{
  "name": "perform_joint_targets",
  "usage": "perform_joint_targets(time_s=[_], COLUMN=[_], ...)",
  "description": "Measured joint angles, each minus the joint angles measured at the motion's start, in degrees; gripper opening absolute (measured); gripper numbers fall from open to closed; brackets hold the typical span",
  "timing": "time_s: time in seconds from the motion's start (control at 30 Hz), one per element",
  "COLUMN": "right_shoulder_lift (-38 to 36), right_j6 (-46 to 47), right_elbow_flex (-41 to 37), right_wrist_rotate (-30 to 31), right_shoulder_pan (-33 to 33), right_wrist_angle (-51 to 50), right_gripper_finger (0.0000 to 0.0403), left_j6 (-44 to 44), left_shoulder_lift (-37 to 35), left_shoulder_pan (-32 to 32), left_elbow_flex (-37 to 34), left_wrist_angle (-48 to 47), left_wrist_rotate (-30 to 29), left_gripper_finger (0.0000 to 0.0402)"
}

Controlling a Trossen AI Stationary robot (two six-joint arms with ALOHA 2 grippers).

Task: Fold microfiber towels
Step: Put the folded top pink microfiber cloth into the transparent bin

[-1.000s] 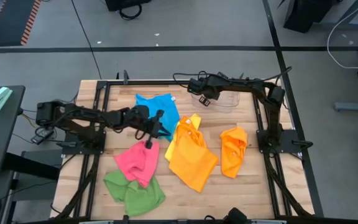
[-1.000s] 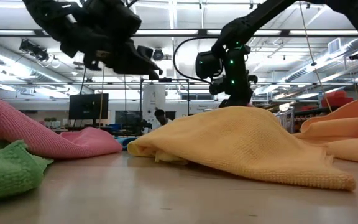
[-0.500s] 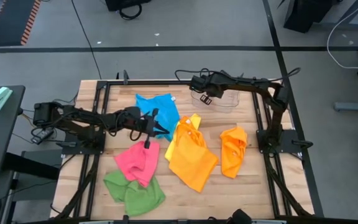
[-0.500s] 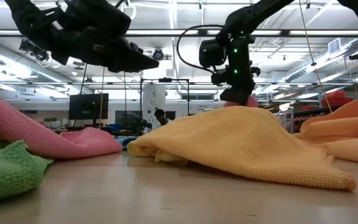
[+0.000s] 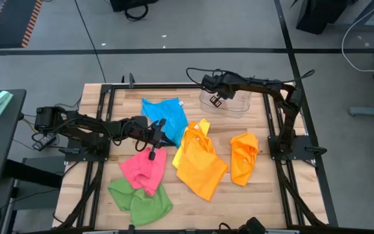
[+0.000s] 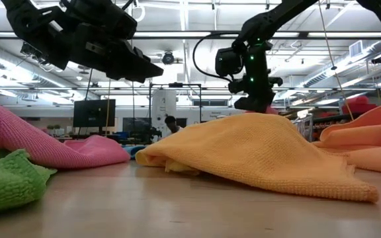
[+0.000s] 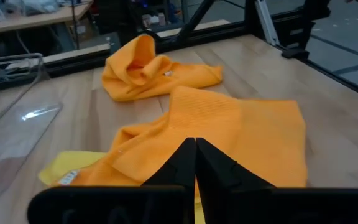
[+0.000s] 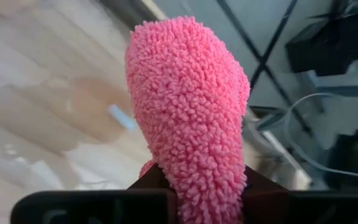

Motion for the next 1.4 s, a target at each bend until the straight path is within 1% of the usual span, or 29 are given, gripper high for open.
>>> perform_joint_targets(time_s=[0.13,0.4,0.53,0.73,0.83,0.9,0.97,1.03,1.2,1.4], right_shoulder_lift=[0.0,-0.2,-0.3,-0.3,-0.3,-0.3,-0.3,-0.3,-0.1,0.3], right_j6=[-0.3,-3.7,-6.6,-12.1,-14.0,-14.9,-15.1,-14.7,-18.5,-21.0], right_elbow_flex=[-0.1,-5.2,-7.0,-7.3,-7.3,-7.4,-7.5,-7.5,-7.5,-7.5], right_wrist_rotate=[-7.3,-24.1,-36.0,-52.8,-62.7,-67.1,-69.7,-71.0,-70.9,-70.9], right_shoulder_pan=[-0.1,-4.6,-7.5,-13.2,-16.8,-18.6,-19.9,-20.6,-19.8,-19.4], right_wrist_angle=[1.7,15.3,19.4,21.3,21.2,21.2,20.7,19.6,17.8,18.0], right_gripper_finger=[0.0049,0.0049,0.0049,0.0049,0.0049,0.0049,0.0049,0.0049,0.0053,0.0055], left_j6=[-0.1,-0.5,-0.5,0.0,0.1,1.2,2.6,3.0,3.2,3.0], left_shoulder_lift=[0.0,0.0,0.0,0.0,0.0,0.0,0.0,0.0,0.0,0.0], left_shoulder_pan=[-0.1,-0.4,-0.6,-0.5,-0.5,-0.4,-0.1,0.5,2.4,4.1], left_elbow_flex=[0.0,0.0,0.0,0.0,0.0,0.0,0.0,0.0,0.0,0.0], left_wrist_angle=[-1.3,-6.2,-7.4,-7.3,-6.7,-5.8,-4.7,-3.6,1.8,6.5], left_wrist_rotate=[0.0,0.0,0.0,0.0,0.0,0.0,0.0,0.0,-0.1,-0.1], left_gripper_finger=[0.0028,0.0020,0.0016,0.0023,0.0027,0.0026,0.0022,0.0017,0.0014,0.0027])
